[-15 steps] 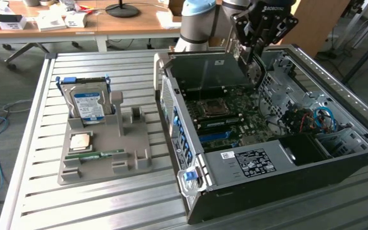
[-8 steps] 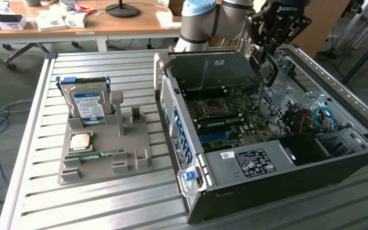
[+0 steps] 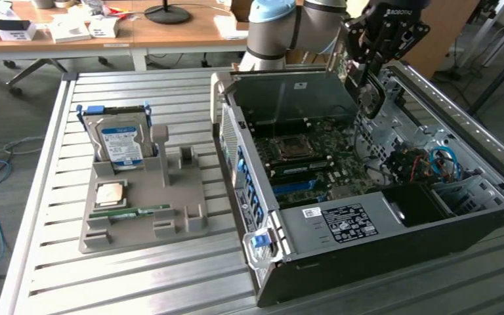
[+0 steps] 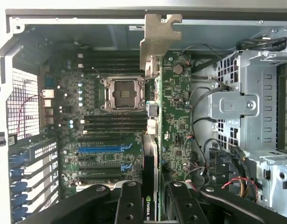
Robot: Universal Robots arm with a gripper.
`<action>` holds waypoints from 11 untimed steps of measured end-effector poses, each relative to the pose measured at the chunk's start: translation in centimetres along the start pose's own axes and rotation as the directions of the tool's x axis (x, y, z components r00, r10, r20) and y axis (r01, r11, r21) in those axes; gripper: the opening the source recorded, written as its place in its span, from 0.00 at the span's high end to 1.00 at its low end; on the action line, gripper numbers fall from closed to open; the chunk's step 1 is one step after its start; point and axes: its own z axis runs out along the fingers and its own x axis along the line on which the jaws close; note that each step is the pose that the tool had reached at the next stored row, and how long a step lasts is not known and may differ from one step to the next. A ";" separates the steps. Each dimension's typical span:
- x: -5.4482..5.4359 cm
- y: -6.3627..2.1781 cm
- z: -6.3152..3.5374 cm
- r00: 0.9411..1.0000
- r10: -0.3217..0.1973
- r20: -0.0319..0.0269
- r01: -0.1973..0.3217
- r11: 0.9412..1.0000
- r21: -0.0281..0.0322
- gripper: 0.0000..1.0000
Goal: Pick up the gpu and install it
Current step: 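Pick up the gpu and move the gpu toward the slot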
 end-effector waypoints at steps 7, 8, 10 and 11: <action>-1.2 0.05 0.03 1.000 -0.007 -0.020 0.007 1.000 0.001 0.74; -1.2 0.05 0.03 1.000 -0.007 -0.020 0.007 1.000 0.001 0.74; -1.2 0.05 0.04 1.000 -0.007 -0.021 0.007 1.000 0.001 0.74; -1.2 0.06 0.04 1.000 -0.008 -0.021 0.008 1.000 0.001 0.74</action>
